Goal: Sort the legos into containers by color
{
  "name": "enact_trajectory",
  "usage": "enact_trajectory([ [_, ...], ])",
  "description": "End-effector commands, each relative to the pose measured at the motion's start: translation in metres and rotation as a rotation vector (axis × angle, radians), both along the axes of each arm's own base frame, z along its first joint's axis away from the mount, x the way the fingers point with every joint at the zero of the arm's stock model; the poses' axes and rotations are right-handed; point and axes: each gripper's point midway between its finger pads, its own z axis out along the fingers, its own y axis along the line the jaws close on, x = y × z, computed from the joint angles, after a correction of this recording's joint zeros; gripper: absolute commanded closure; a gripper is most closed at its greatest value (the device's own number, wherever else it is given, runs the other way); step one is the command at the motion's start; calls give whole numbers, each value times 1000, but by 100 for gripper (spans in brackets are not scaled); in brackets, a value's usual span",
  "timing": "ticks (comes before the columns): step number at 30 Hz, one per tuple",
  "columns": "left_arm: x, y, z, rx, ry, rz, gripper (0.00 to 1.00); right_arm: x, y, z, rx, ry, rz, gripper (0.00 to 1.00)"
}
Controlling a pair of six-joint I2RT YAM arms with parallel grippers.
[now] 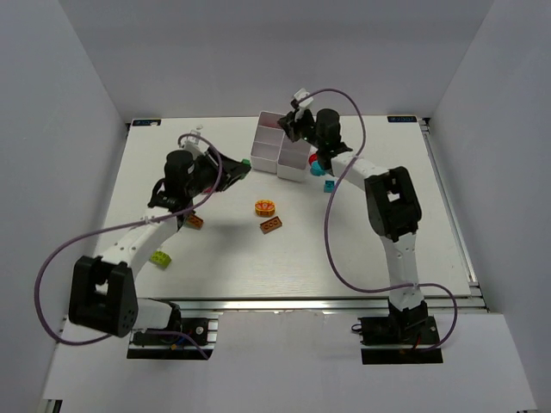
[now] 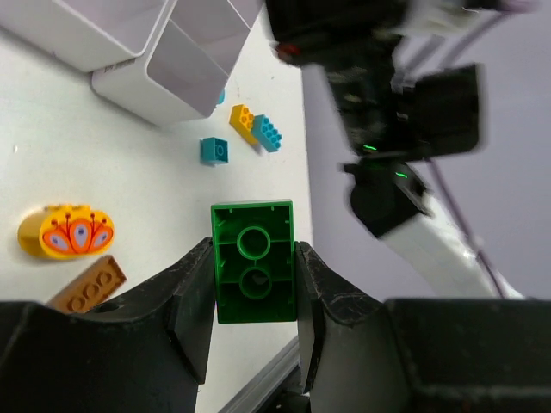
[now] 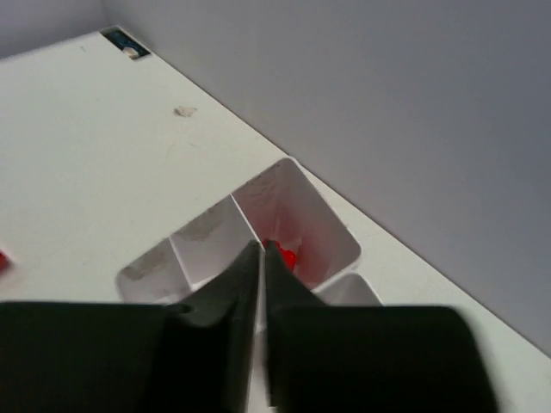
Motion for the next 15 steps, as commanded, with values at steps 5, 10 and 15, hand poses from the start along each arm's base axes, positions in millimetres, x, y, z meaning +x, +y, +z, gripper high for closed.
enact_trajectory([
  [5, 67, -59, 11, 198, -41, -132, 95, -52, -103, 155, 49, -115, -25, 100],
  [10, 116, -94, -20, 281, 0, -186, 95, -94, -162, 144, 3, -60, -77, 100],
  [15, 173, -129, -10, 346, -94, -159, 87, -146, -193, 120, -26, -28, -97, 100],
])
